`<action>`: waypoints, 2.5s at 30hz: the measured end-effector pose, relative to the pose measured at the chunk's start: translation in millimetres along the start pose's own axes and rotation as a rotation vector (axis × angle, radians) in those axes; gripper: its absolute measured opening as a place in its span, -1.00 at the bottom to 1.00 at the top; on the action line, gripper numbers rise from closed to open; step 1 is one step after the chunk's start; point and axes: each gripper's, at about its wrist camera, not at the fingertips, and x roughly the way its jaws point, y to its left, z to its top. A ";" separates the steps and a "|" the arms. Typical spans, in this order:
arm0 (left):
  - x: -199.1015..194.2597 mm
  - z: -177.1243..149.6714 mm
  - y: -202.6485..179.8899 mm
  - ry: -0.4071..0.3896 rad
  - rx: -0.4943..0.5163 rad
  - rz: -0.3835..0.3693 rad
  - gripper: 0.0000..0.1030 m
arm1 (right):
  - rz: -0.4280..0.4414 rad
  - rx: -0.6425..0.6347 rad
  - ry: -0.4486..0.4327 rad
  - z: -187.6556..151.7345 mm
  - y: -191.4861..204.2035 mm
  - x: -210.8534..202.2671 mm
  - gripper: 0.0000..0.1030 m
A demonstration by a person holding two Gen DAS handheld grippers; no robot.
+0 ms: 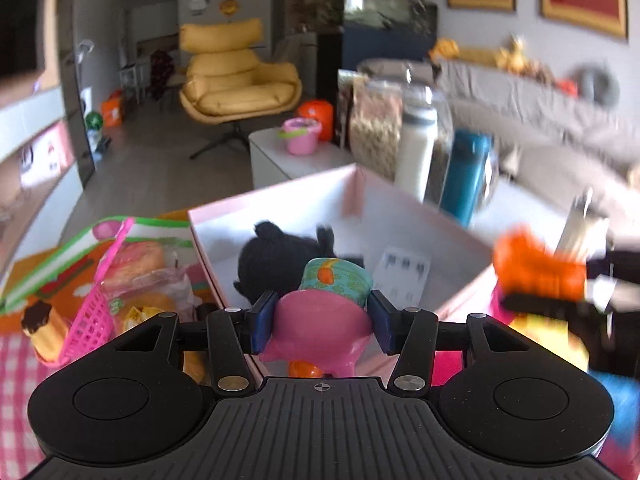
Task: Organize objects
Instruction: 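Lower the pig into the pink box with the left tool while the right tool holds the orange toy, then grasp the wrapped bread bun with the left tool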
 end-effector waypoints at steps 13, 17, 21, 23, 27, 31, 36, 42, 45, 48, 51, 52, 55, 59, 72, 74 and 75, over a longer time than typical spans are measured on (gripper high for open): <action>-46.5 -12.1 79.4 -0.398 -0.399 0.023 0.05 | -0.090 0.000 -0.026 46.3 -1.1 24.4 -0.16; -56.4 -30.4 118.1 -0.385 -0.484 0.178 0.04 | -0.074 0.028 -0.104 96.5 -1.5 50.2 0.78; -60.1 -57.5 159.1 -0.298 -0.544 0.201 0.03 | -0.052 0.025 -0.119 91.0 6.3 53.7 0.85; -54.6 -65.8 169.1 -0.231 -0.563 0.149 0.03 | -0.035 0.007 -0.100 65.9 14.3 47.0 0.89; -33.3 -70.7 156.4 -0.157 -0.530 0.049 0.03 | -0.006 -0.054 -0.052 13.9 32.6 32.7 0.92; -6.7 -68.7 132.5 -0.071 -0.503 0.070 0.04 | 0.002 -0.074 -0.007 -26.2 47.0 30.9 0.95; 8.3 -59.1 122.8 -0.055 -0.487 0.143 0.18 | 0.011 -0.048 0.056 -39.1 48.5 44.1 0.99; 27.2 -57.9 109.1 -0.011 -0.406 0.206 0.19 | 0.014 -0.039 0.073 -48.9 49.5 43.9 1.00; 10.5 -68.0 108.1 -0.016 -0.422 0.191 0.15 | 0.010 -0.026 0.073 -47.1 47.0 43.4 1.00; -22.0 -90.3 106.1 -0.013 -0.458 0.143 0.14 | 0.010 -0.018 0.075 -45.3 45.0 44.9 1.00; -61.0 -117.8 103.6 -0.020 -0.482 0.127 0.13 | 0.009 -0.019 0.081 -44.3 44.6 46.2 1.00; -73.0 -125.6 104.4 -0.024 -0.486 0.133 0.13 | 0.009 -0.020 0.085 -44.4 45.0 46.8 1.00; -99.2 -140.6 118.5 -0.013 -0.554 0.147 0.13 | 0.005 -0.034 0.100 -42.5 47.4 48.8 1.00; -121.6 -149.2 134.4 -0.003 -0.573 0.116 0.13 | -0.038 -0.110 0.092 -39.9 65.3 44.8 1.00; -153.6 -181.4 172.5 -0.090 -0.683 0.227 0.13 | 0.229 -0.396 0.125 -5.7 199.9 73.3 0.87; -154.0 -182.3 171.4 -0.098 -0.677 0.224 0.13 | 0.214 -0.404 0.178 -7.5 209.2 94.9 0.63; -153.1 -183.0 171.6 -0.101 -0.671 0.225 0.13 | 0.199 -0.403 0.196 -8.8 212.3 103.7 0.61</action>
